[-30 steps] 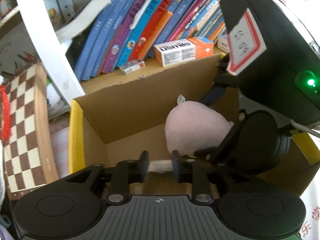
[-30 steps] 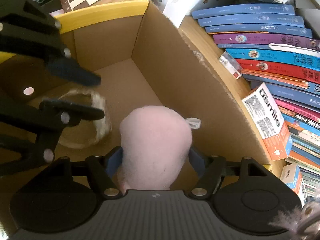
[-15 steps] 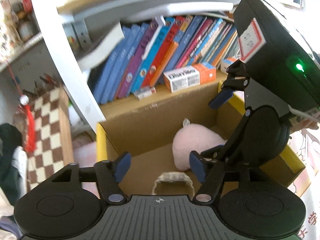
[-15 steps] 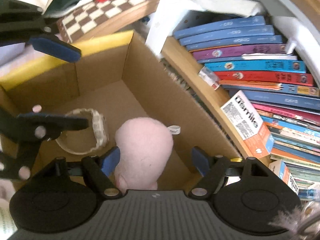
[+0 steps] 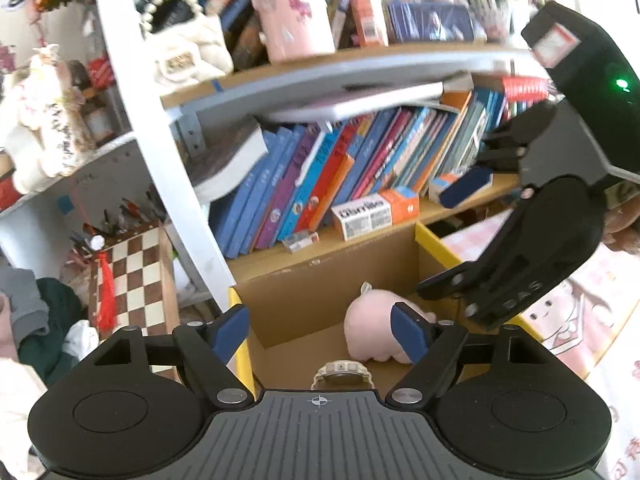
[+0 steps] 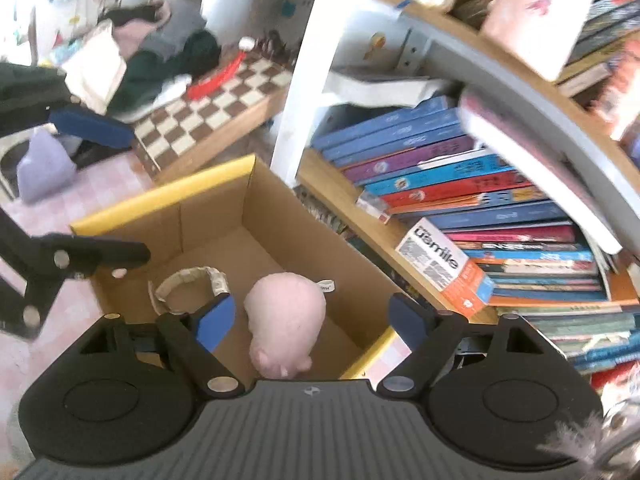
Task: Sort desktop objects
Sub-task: 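Open the left gripper to drop the watch while the right gripper releases the pig into the box, then lift both grippers out of the yellow box and back over the mat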
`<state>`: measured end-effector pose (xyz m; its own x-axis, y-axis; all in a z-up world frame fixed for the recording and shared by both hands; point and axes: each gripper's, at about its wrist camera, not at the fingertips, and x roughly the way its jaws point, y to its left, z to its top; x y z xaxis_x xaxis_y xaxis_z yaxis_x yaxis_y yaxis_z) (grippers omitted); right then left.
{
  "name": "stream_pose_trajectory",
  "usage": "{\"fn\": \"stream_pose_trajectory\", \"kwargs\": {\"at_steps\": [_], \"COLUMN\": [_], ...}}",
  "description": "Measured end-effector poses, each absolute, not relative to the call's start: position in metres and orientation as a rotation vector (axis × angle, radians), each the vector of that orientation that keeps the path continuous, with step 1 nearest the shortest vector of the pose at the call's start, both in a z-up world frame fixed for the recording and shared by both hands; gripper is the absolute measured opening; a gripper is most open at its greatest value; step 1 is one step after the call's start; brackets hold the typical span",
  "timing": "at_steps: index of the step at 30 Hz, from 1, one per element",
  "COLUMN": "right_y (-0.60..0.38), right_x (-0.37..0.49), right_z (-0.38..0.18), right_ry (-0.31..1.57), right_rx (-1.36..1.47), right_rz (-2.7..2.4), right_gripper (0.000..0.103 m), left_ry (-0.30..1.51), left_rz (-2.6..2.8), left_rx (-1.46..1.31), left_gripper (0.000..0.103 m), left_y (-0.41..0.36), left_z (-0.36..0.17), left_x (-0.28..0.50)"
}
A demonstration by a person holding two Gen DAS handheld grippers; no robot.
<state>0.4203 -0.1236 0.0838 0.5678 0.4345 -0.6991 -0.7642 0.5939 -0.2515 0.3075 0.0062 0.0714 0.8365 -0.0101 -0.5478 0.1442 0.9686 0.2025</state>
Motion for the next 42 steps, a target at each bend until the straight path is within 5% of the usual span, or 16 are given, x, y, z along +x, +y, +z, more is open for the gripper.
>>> {"fn": "stream_pose_trajectory", "kwargs": {"at_steps": [19, 42], "right_y": [-0.181, -0.209], "right_x": [0.261, 0.126], "right_z": [0.117, 0.037], "right_ry": [0.570, 0.736], "right_rx": [-0.379, -0.231], "right_rz": [0.593, 0.368], "right_gripper": [0.087, 0.090], "left_ry": [0.492, 0.608], "left_rz": [-0.144, -0.135], "left_rx": [0.160, 0.106], "left_gripper": [0.085, 0.085], "left_y": [0.023, 0.037], "left_z": [0.093, 0.044], "left_x": [0.176, 0.078]}}
